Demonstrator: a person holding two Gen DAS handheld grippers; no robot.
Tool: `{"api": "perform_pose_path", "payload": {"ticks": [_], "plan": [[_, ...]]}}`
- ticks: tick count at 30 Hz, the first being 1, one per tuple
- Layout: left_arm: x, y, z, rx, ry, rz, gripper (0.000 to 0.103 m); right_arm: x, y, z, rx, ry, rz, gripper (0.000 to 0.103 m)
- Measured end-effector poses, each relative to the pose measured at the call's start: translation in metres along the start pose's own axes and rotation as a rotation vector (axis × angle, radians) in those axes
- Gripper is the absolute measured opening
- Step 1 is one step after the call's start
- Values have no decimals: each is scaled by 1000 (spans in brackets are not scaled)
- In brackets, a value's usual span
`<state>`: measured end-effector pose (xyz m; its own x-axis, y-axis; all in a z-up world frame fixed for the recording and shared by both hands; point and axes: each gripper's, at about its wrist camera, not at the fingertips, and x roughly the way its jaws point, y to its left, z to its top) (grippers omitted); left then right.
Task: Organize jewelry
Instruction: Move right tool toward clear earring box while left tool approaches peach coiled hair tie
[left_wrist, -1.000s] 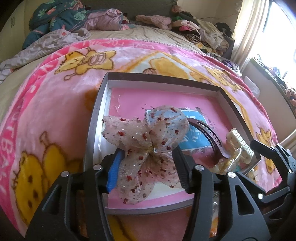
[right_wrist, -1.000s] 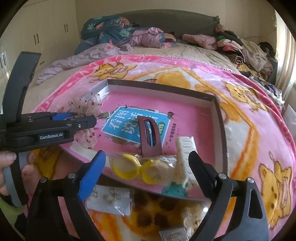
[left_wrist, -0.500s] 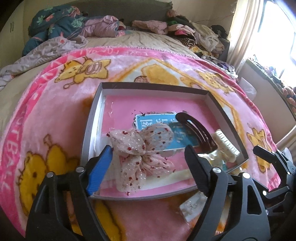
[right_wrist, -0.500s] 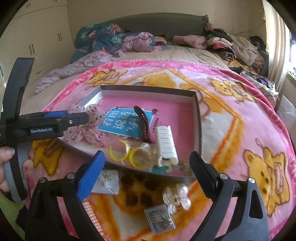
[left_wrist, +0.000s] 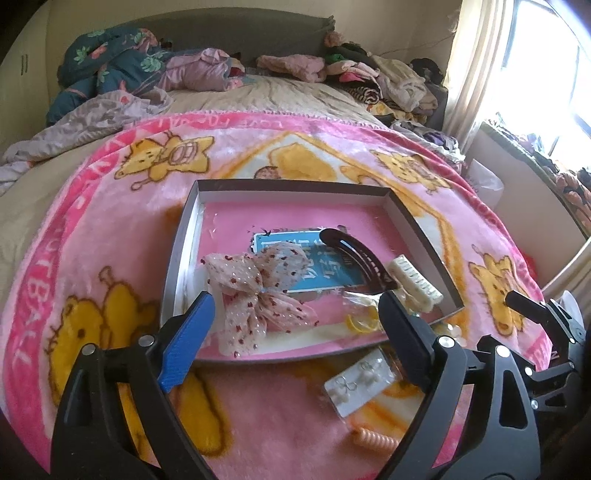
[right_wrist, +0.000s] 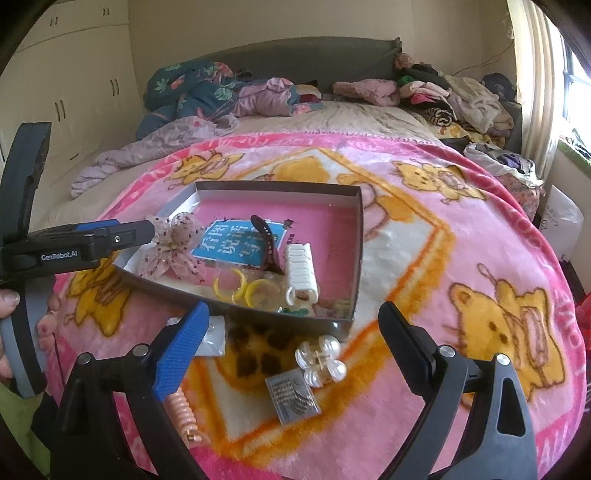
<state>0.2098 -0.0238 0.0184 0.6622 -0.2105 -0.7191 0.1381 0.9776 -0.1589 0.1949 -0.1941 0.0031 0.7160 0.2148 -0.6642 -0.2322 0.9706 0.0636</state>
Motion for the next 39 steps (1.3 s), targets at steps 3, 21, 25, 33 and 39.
{"api": "perform_pose_path", "payload": {"ticks": [3, 21, 25, 33, 39], "plan": [[-7, -3, -3, 0, -8, -3, 83, -8, -3, -2, 2, -9, -1, 92], [-42, -6, -38, -19, -26, -1, 83, -40, -13, -24, 13, -32, -13, 93], [-46, -8, -45, -16, -26, -3, 84, -45, -14, -32, 7, -29, -17, 93], [-52, -12, -62, -11, -15, -1, 84, -51, -14, -49, -8, -9, -17, 93], [-53, -17, -72, -7, -3, -5, 84, -54, -13, -58, -14, 0, -12, 93]]}}
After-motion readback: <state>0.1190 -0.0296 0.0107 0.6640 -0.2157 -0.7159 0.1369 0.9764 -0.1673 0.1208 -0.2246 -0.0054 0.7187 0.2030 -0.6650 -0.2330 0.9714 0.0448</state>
